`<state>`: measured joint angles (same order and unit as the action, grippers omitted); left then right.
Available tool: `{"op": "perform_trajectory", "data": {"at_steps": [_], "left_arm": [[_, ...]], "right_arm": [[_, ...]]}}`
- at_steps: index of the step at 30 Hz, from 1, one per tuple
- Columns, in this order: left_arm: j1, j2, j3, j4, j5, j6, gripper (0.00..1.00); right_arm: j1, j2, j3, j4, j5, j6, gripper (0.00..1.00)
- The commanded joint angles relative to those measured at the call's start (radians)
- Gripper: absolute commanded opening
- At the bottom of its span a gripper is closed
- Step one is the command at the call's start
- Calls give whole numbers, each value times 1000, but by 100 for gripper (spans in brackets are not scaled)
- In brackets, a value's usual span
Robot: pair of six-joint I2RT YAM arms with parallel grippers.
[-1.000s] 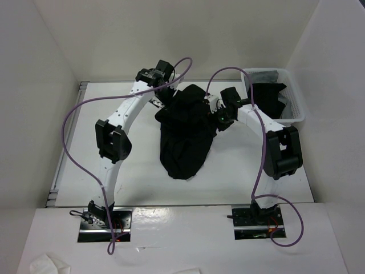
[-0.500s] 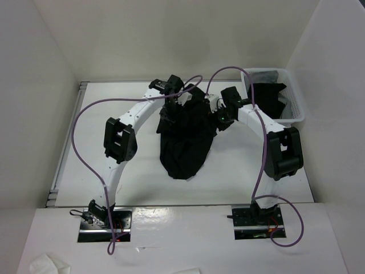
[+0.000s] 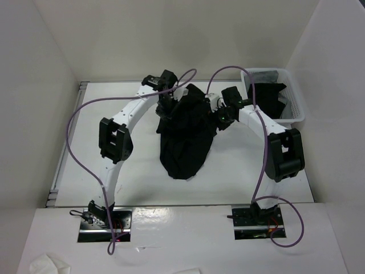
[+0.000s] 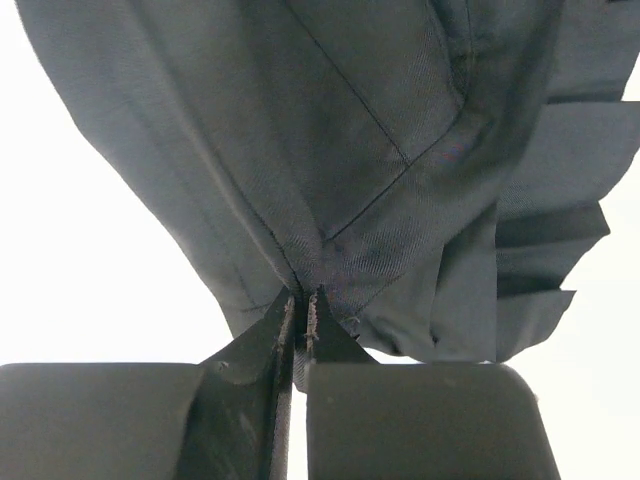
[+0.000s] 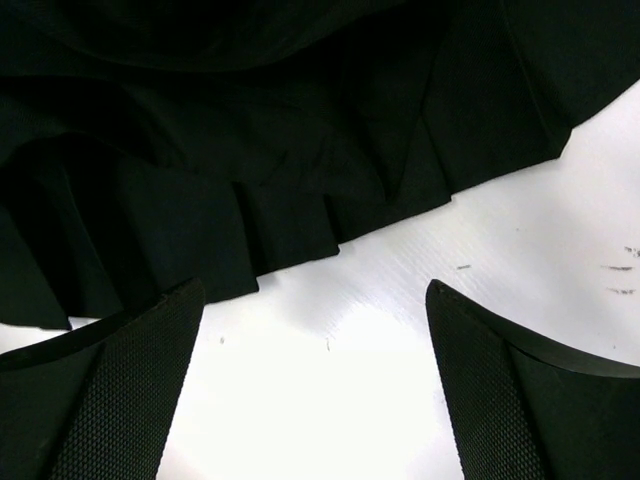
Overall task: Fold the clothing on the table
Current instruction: Flatten the skirt out
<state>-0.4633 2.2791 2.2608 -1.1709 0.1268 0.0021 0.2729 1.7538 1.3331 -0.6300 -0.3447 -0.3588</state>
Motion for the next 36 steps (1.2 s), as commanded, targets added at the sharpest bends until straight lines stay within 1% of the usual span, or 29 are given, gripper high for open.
{"op": "perform_trajectory", "data": {"at_steps": [1, 4, 5, 9, 15, 17, 22, 27, 31, 32, 33, 34, 36], "left_arm": [[66, -121, 45, -24, 79, 35, 0], [112, -154, 45, -24, 102, 45, 0], [123, -170, 34, -24, 132, 45, 0], [156, -182, -3, -35, 175, 67, 0], [157, -193, -41, -35, 198, 76, 0], [166, -193, -50, -35, 198, 76, 0], [166, -202, -61, -35, 218, 85, 0], [166, -202, -70, -44, 229, 85, 0], [166, -202, -70, -44, 229, 94, 0], [166, -202, -70, -44, 229, 95, 0], [166, -202, -70, -44, 229, 95, 0], [166, -202, -70, -44, 229, 95, 0], [166, -202, -70, -44, 238, 95, 0]], "right_arm": [[28, 16, -5, 90, 4, 18, 96], [78, 45, -5, 125, 39, 18, 96], [89, 68, 6, 125, 53, 30, 96], [103, 140, 55, 165, 62, 43, 96], [103, 219, 89, 199, 72, 43, 94], [103, 219, 89, 213, 98, 43, 93], [103, 228, 78, 253, 107, 43, 93], [103, 237, 126, 253, 125, 43, 93], [94, 257, 135, 253, 107, 43, 86], [94, 257, 135, 253, 107, 43, 78], [94, 268, 135, 242, 96, 43, 74], [94, 280, 135, 242, 96, 43, 65], [94, 280, 135, 231, 85, 43, 61]]}}
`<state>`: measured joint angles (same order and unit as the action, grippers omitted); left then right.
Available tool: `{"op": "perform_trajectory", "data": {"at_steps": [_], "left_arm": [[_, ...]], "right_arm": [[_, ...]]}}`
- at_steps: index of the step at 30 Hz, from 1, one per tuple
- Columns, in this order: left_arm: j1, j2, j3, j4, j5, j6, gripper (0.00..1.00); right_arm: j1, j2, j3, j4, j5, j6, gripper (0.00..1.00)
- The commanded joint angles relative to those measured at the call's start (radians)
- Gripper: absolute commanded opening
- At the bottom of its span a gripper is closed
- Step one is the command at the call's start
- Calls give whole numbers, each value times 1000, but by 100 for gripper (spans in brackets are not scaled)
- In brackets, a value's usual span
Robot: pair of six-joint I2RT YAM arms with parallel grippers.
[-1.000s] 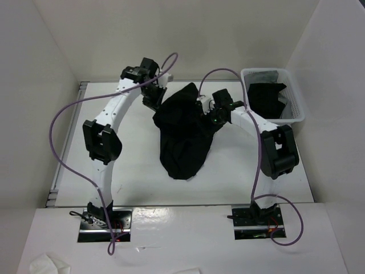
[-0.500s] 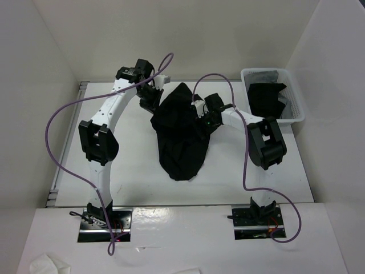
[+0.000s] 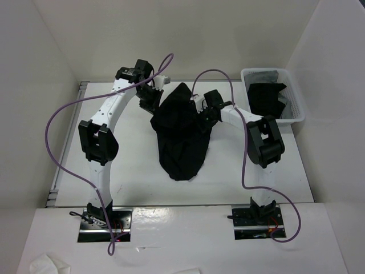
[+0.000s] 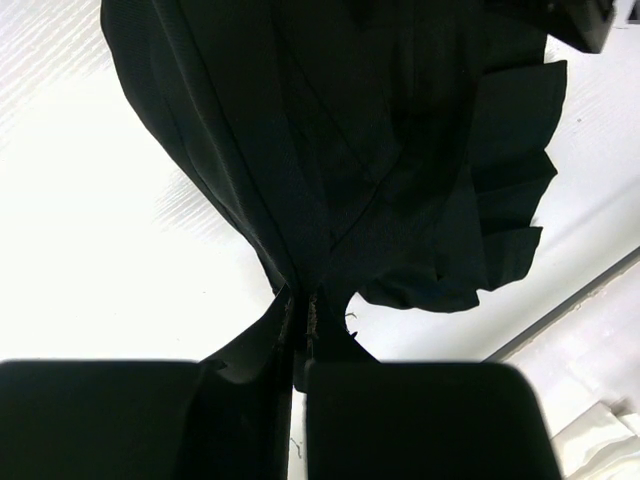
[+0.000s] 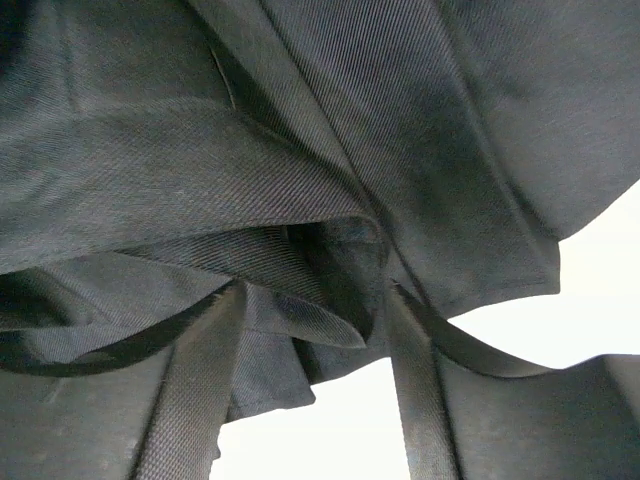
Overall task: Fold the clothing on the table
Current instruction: Flatten the skirt out
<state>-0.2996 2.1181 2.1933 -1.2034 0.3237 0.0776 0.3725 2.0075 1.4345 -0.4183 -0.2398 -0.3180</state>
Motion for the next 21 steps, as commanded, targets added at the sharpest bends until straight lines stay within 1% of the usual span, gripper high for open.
{"op": "perform_trajectory", "data": {"at_steps": [1, 3, 5, 10, 14, 15, 16, 18, 20, 21], "left_arm": [[2, -41, -3, -12, 41, 19, 0], [2, -41, -3, -12, 41, 19, 0], [2, -41, -3, -12, 51, 19, 0], [2, -41, -3, -21, 51, 19, 0], [2, -41, -3, -21, 51, 28, 0], [2, -41, -3, -21, 51, 28, 0], [2, -41, -3, -21, 51, 28, 0], [2, -41, -3, -21, 51, 28, 0], [2, -41, -3, -21, 51, 28, 0], [2, -41, -3, -21, 51, 28, 0]], "right_arm": [[-6, 27, 33, 19, -19, 2, 61], [-6, 27, 33, 10, -19, 2, 62], [-6, 16, 14, 10, -19, 2, 66], [-6, 7, -22, 19, -9, -7, 68], [-6, 7, -31, 19, -9, -16, 60], [-6, 7, -31, 19, -9, -16, 57], [-6, 7, -40, 19, -9, -16, 47], [-15, 7, -40, 19, -9, -16, 37], [-15, 7, -51, 19, -9, -16, 16], [-15, 7, -51, 19, -9, -16, 15]]}}
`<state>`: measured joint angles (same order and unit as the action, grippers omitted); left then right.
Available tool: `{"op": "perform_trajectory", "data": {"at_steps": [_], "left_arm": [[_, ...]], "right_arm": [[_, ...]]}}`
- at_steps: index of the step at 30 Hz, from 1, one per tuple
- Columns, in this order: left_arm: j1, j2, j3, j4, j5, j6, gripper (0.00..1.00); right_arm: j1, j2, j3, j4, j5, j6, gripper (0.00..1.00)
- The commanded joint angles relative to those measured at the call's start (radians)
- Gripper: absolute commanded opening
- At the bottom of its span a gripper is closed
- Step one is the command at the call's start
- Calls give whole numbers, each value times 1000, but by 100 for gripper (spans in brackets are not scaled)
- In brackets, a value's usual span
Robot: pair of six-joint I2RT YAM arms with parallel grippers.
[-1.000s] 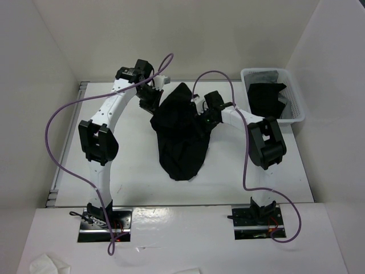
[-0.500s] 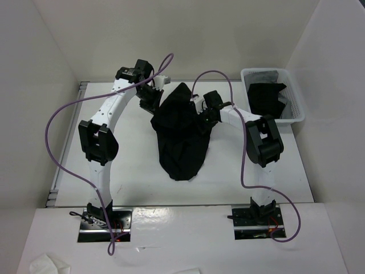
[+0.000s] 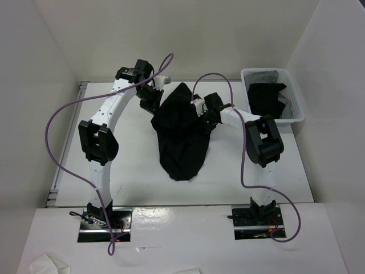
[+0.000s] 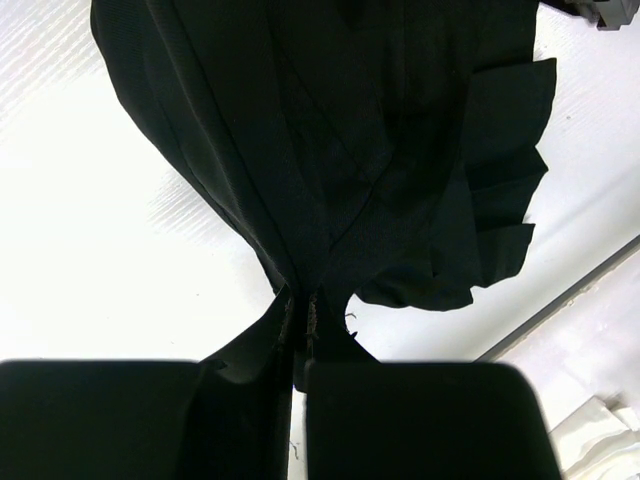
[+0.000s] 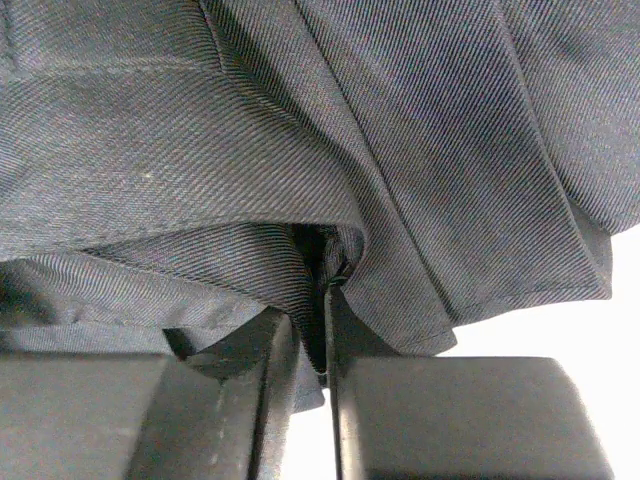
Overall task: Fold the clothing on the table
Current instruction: Flatten the skirt out
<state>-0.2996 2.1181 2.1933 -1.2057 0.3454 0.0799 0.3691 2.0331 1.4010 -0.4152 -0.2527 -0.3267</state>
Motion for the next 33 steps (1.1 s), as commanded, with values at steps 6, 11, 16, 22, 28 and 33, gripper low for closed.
{"op": "perform_trajectory", "data": {"at_steps": [6, 11, 16, 22, 28, 33], "left_arm": [[20, -41, 41, -29, 59, 35, 0], [83, -122, 115, -38, 101, 57, 0], [175, -199, 71, -38, 254, 129, 0], [272, -302, -14, -80, 417, 228, 0], [272, -417, -44, -89, 464, 267, 0], [272, -627, -158, -89, 497, 325, 0]], "right_arm": [[-36, -105, 36, -34, 15, -8, 0], [-107, -270, 223, -189, -45, -29, 0], [-118, -419, 346, -229, 86, -40, 0], [-118, -539, 335, -284, 47, -51, 0], [-127, -642, 348, -359, -37, -41, 0], [-148, -729, 325, -453, -253, -106, 0]]}}
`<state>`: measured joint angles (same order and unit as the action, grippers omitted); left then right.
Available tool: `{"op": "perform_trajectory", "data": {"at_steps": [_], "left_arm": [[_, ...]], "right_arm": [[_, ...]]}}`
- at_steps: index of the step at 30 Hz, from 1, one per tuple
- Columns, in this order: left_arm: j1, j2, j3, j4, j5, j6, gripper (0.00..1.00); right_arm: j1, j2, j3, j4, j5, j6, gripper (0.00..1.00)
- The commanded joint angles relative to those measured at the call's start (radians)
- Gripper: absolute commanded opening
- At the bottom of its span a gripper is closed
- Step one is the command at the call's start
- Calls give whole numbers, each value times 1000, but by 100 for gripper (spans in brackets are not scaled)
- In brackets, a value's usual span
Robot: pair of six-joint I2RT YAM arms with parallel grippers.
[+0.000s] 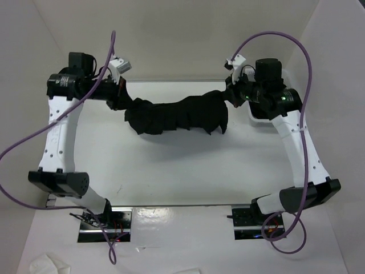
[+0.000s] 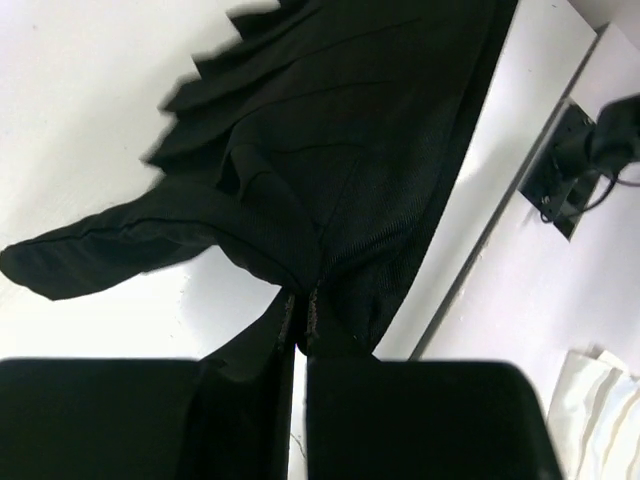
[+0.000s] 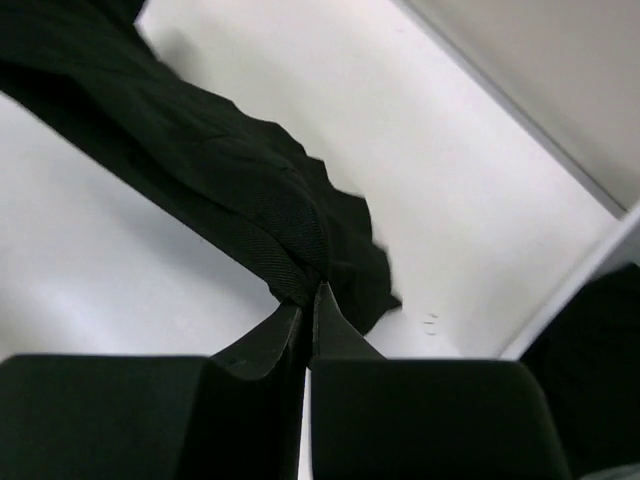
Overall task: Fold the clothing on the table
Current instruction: Flatten the skirt out
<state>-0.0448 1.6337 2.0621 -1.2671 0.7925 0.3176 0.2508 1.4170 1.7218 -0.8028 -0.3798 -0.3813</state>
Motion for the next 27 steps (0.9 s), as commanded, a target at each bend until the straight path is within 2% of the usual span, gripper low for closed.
{"op": "perform_trajectory", "data": {"at_steps": [1, 4, 9, 17, 23, 24, 27], "left_arm": [[26, -208, -66, -28, 50, 98, 0], [74, -329, -129, -28, 40, 98, 0], [180, -494, -255, -28, 103, 120, 0], [302, -745, -411, -28, 132, 120, 0], [326, -750, -508, 17, 143, 103, 0], [326, -700, -529, 52, 152, 92, 0], [304, -585, -562, 95, 140, 81, 0]], "right_arm": [[-50, -139, 4, -105, -210, -66, 0], [-91, -158, 50, -179, -290, -111, 0], [-162, -219, 96, -254, -459, -165, 0], [-212, -267, 96, -319, -553, -208, 0], [-212, -267, -40, -227, -542, -150, 0], [-212, -245, -86, -154, -518, -121, 0], [-188, -188, -143, -75, -440, -85, 0]]}}
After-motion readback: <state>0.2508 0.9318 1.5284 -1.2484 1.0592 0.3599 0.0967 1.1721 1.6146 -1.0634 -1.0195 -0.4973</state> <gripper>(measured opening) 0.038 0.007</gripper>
